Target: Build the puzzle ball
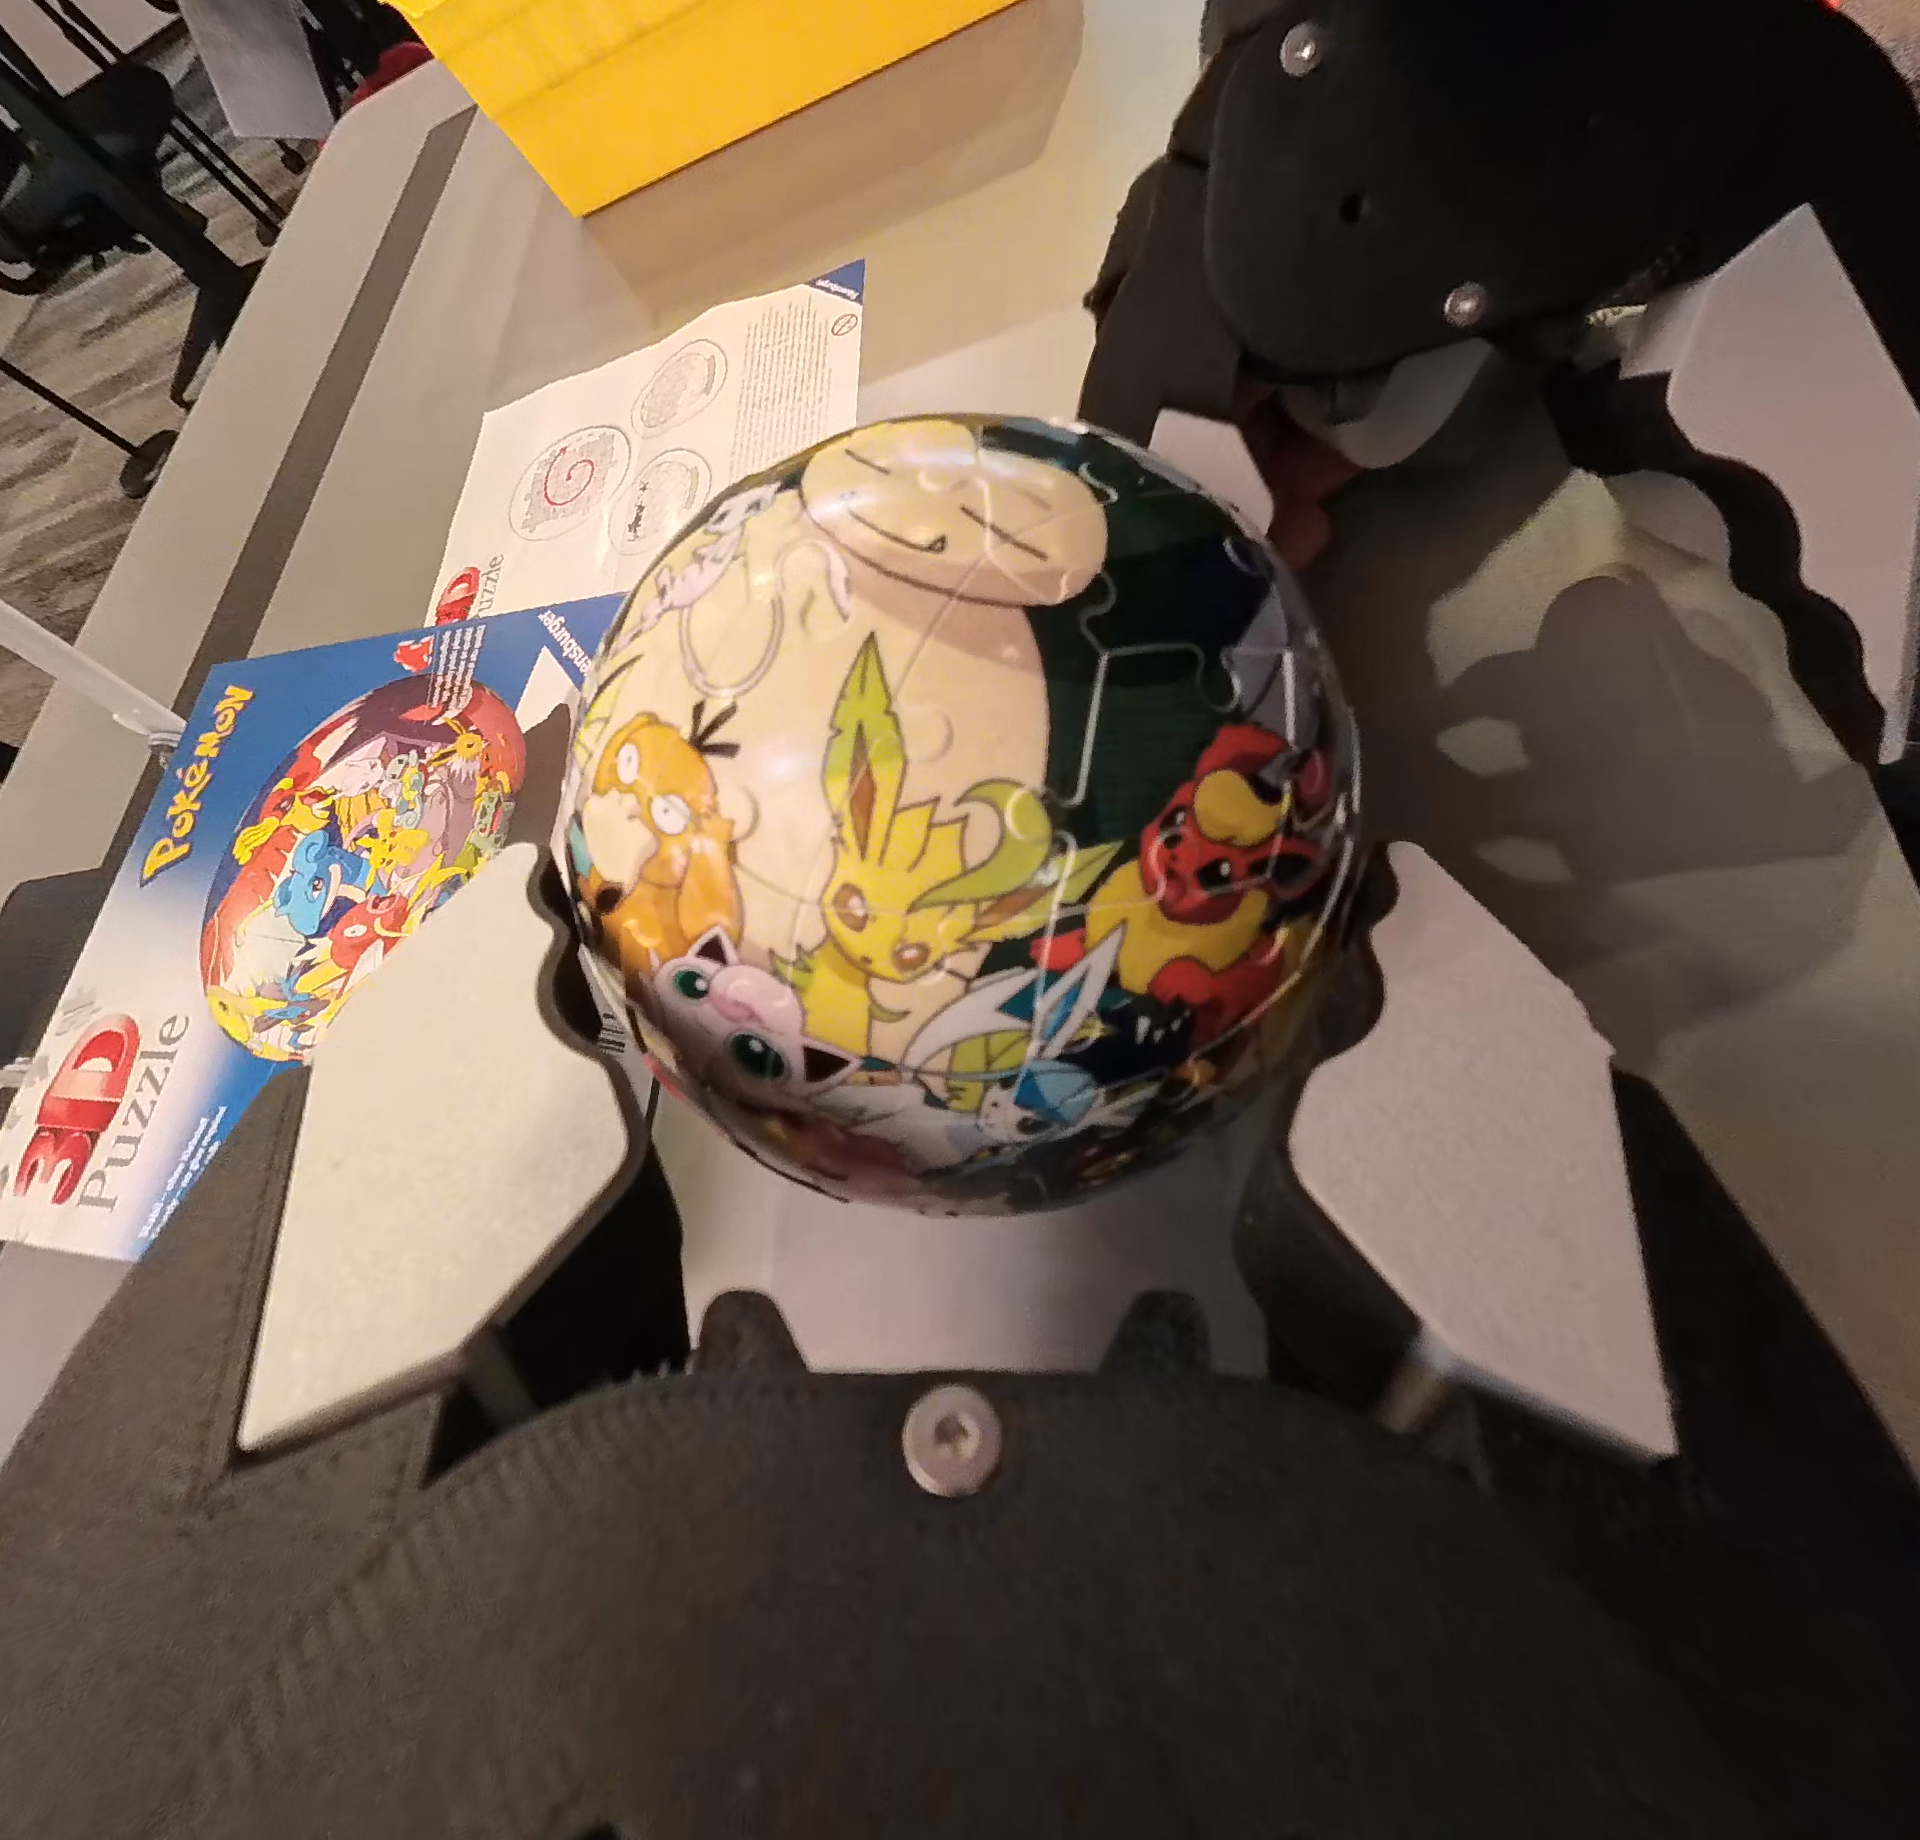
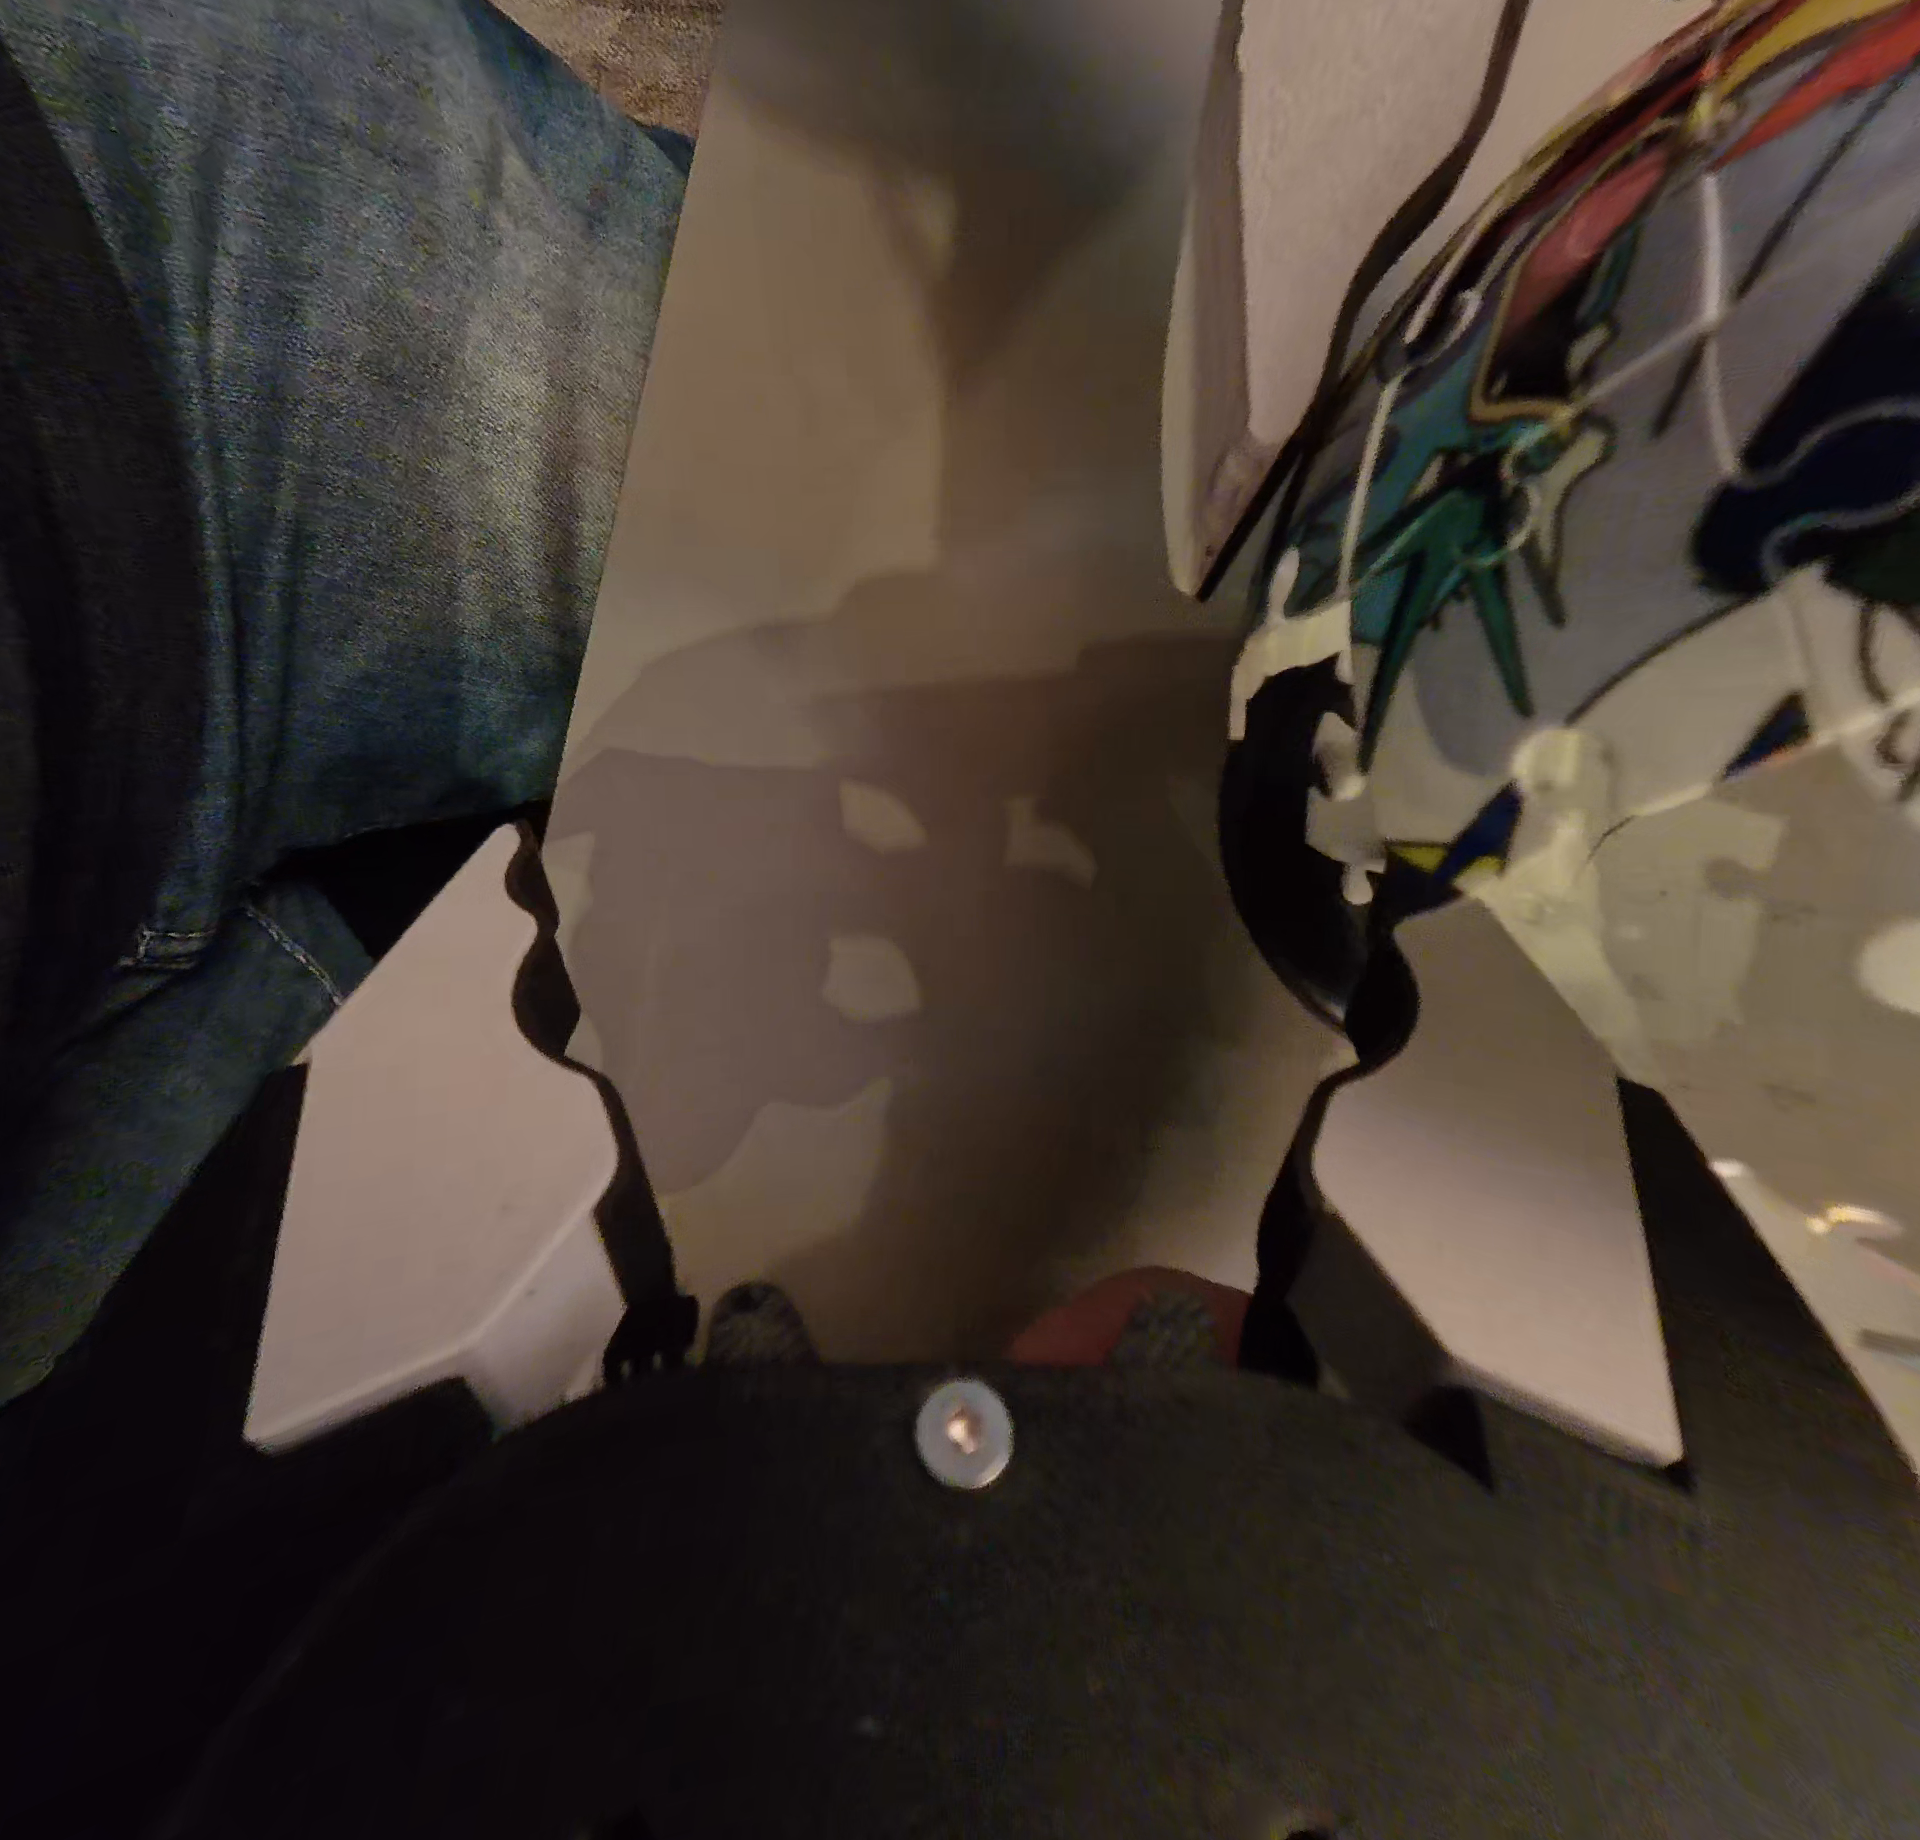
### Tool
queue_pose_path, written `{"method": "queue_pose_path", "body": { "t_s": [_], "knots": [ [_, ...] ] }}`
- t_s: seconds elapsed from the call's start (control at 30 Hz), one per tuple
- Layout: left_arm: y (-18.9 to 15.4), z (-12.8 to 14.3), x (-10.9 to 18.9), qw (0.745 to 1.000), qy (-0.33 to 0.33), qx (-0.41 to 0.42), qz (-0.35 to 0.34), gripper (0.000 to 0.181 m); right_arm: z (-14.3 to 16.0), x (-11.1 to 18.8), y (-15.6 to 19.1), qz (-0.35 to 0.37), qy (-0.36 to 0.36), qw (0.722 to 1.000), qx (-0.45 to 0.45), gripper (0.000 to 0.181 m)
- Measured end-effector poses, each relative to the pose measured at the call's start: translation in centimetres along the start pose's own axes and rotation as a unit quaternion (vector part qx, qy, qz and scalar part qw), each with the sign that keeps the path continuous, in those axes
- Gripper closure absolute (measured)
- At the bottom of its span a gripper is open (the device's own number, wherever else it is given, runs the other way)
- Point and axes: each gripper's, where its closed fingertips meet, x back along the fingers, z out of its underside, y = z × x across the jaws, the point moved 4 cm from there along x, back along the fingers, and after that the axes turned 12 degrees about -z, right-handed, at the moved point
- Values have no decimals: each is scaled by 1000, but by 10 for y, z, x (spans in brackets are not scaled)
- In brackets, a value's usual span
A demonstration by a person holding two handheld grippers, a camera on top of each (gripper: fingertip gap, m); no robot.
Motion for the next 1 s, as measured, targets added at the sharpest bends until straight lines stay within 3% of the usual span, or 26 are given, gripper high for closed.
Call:
{"method": "queue_pose_path", "body": {
  "t_s": [0.33, 0.67, 1.0],
  "knots": [
    [-1, -1, 0, 1000, 2, -7, 3, 46, -1, 8, -5, 18, 7, 1000, 8, 35],
    [0, -1, -1, 1000, 2, -6, 6, 46, -2, -3, 1, -14, 10, 1000, 25, 32],
    [-2, -1, -1, 1000, 0, -4, 9, 46, 1, 7, 2, -25, -9, 999, 46, 51]
  ]
}}
